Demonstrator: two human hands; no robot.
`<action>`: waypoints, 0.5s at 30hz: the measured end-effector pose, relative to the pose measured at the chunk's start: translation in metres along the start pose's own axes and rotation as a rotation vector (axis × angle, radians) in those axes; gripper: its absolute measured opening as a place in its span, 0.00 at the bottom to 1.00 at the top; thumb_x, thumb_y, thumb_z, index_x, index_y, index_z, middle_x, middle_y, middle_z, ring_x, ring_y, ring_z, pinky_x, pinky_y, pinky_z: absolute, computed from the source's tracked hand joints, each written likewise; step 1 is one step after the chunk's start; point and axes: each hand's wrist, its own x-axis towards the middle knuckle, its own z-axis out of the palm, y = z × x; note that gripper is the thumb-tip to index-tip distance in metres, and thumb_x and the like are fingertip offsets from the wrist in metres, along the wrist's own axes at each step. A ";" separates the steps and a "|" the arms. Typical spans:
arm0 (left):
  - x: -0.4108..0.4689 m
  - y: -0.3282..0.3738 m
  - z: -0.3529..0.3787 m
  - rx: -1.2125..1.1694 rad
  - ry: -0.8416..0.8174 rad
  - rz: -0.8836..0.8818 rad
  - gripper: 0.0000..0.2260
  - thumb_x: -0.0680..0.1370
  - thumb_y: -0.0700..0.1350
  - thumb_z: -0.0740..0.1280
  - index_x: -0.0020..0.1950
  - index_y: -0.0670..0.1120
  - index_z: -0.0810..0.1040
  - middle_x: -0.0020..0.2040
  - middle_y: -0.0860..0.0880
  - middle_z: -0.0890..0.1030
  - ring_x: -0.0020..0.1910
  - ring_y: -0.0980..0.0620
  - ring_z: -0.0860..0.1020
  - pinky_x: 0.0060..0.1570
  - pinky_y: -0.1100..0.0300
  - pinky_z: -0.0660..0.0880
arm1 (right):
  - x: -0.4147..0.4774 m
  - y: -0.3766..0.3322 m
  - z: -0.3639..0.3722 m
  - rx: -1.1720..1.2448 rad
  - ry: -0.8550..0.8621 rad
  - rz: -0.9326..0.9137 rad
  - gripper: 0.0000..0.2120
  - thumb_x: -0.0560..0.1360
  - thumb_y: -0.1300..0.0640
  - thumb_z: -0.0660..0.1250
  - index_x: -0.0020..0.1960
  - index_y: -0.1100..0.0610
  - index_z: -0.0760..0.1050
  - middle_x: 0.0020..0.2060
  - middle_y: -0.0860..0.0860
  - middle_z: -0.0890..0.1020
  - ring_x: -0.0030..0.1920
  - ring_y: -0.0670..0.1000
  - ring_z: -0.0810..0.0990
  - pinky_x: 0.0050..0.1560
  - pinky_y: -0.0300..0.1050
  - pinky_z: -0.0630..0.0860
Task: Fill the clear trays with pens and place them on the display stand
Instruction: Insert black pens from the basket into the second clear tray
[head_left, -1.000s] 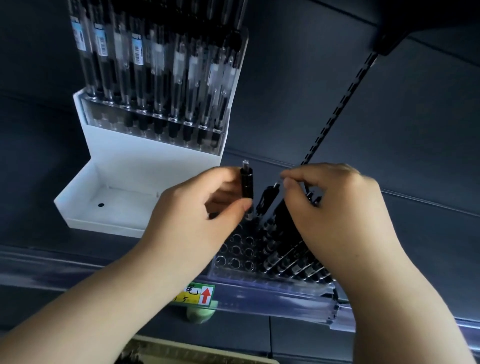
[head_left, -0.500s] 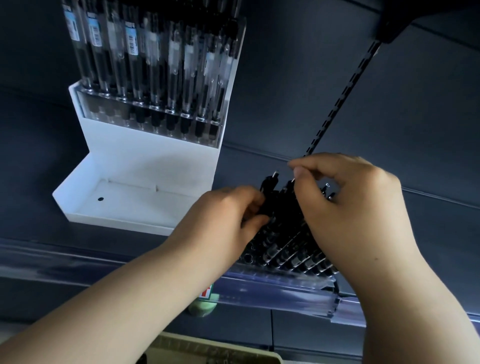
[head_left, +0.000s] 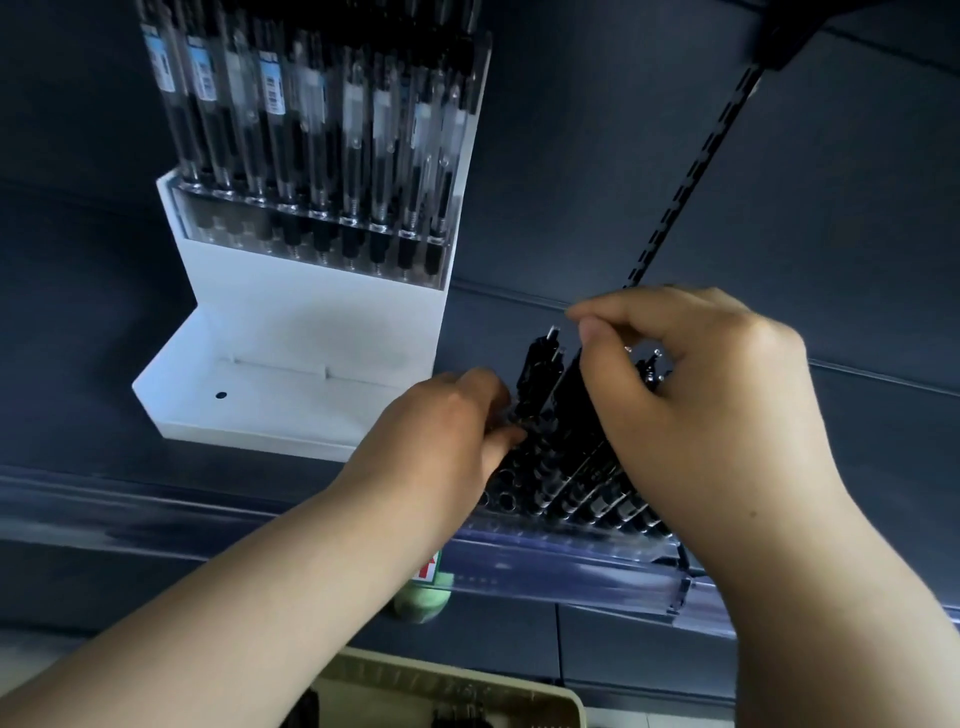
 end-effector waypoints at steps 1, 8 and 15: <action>-0.002 -0.001 -0.002 0.014 0.000 0.013 0.08 0.77 0.51 0.65 0.54 0.50 0.76 0.46 0.51 0.80 0.46 0.51 0.77 0.46 0.56 0.74 | -0.001 -0.003 0.000 -0.005 0.002 -0.022 0.09 0.72 0.57 0.63 0.46 0.53 0.82 0.39 0.46 0.83 0.45 0.52 0.79 0.48 0.49 0.76; -0.031 -0.005 -0.019 0.307 0.155 0.309 0.04 0.74 0.44 0.68 0.46 0.44 0.77 0.40 0.47 0.78 0.41 0.46 0.76 0.35 0.61 0.60 | -0.037 -0.018 0.002 -0.013 0.024 -0.234 0.07 0.73 0.63 0.64 0.43 0.60 0.81 0.37 0.52 0.82 0.40 0.56 0.77 0.44 0.49 0.73; -0.085 -0.016 -0.022 0.259 0.034 0.374 0.13 0.70 0.36 0.71 0.54 0.39 0.80 0.52 0.43 0.81 0.54 0.41 0.78 0.54 0.48 0.76 | -0.113 -0.028 0.009 0.016 -0.153 -0.216 0.08 0.74 0.61 0.63 0.45 0.60 0.81 0.40 0.53 0.82 0.41 0.55 0.78 0.44 0.48 0.76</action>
